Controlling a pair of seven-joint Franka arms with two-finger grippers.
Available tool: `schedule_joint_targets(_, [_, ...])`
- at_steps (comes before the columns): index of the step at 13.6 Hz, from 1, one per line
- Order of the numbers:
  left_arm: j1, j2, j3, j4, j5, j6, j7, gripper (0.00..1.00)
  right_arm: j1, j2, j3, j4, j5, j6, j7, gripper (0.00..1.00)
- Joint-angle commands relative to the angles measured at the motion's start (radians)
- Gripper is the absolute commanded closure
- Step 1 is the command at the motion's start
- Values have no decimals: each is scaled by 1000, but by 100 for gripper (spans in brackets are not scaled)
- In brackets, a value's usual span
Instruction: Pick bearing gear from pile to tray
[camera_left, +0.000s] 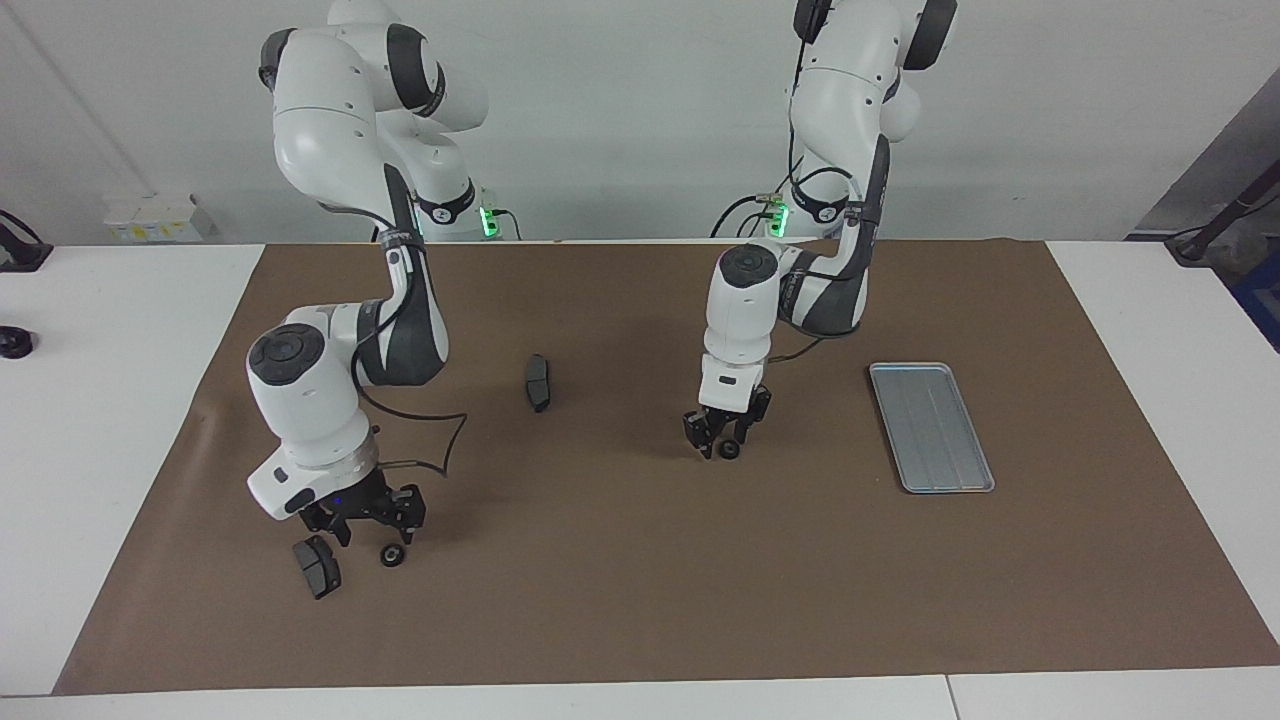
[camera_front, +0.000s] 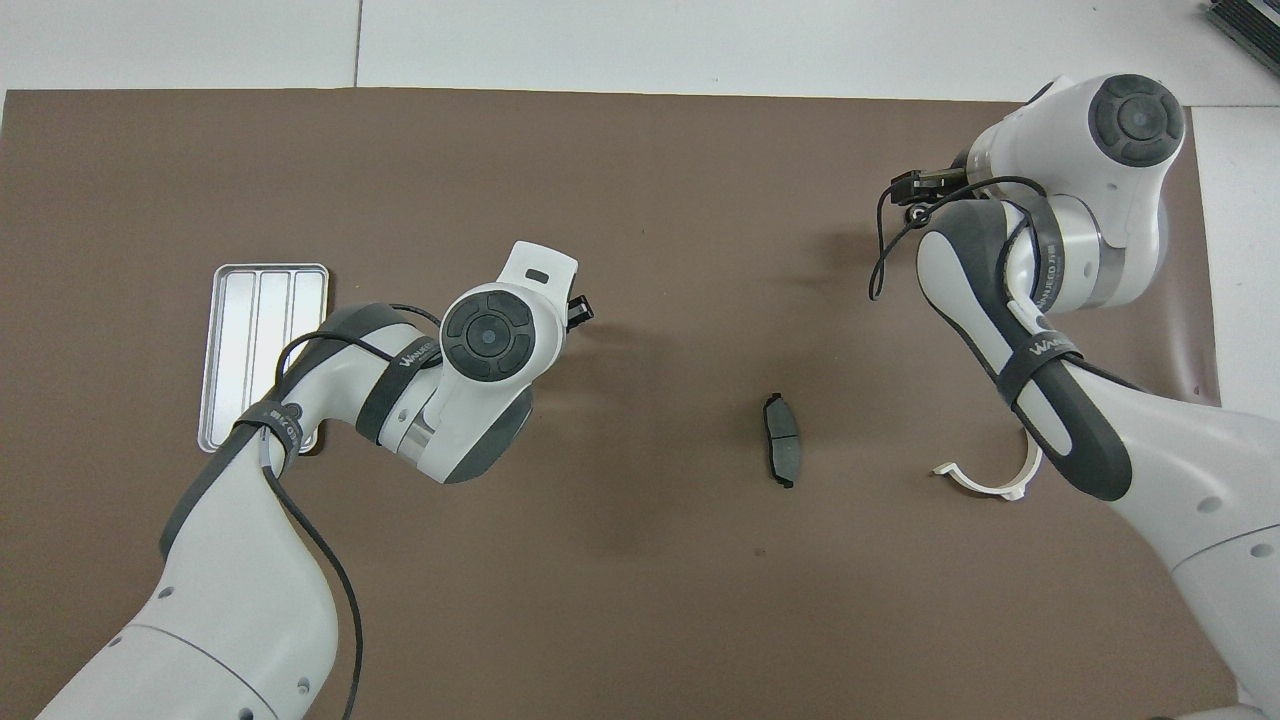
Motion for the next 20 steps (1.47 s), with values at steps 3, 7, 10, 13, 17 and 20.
schedule_joint_targets(3, [-2, 5, 12, 1, 27, 6, 12, 43, -16, 33, 18, -19, 6, 60, -27, 21])
schedule_joint_targets(7, [-2, 3, 12, -16, 28, 4, 22, 43, -5, 32, 19, -27, 6, 63, -22, 31])
schedule_joint_targets(10, [-2, 0, 12, -22, 28, 4, 24, 60, -3, 32, 19, -47, 6, 91, -22, 39])
schedule_joint_targets(13, [4, 3, 10, 14, 27, -32, 59, 100, -3, 32, 18, -50, 6, 92, -22, 47])
schedule_joint_targets(17, [45, -63, 7, 47, 19, -132, 139, 100, -2, 30, 19, -61, 6, 97, -22, 65])
schedule_joint_targets(20, [130, -182, 6, 37, -57, -246, 359, 100, -2, 29, 19, -59, 4, 91, -22, 90])
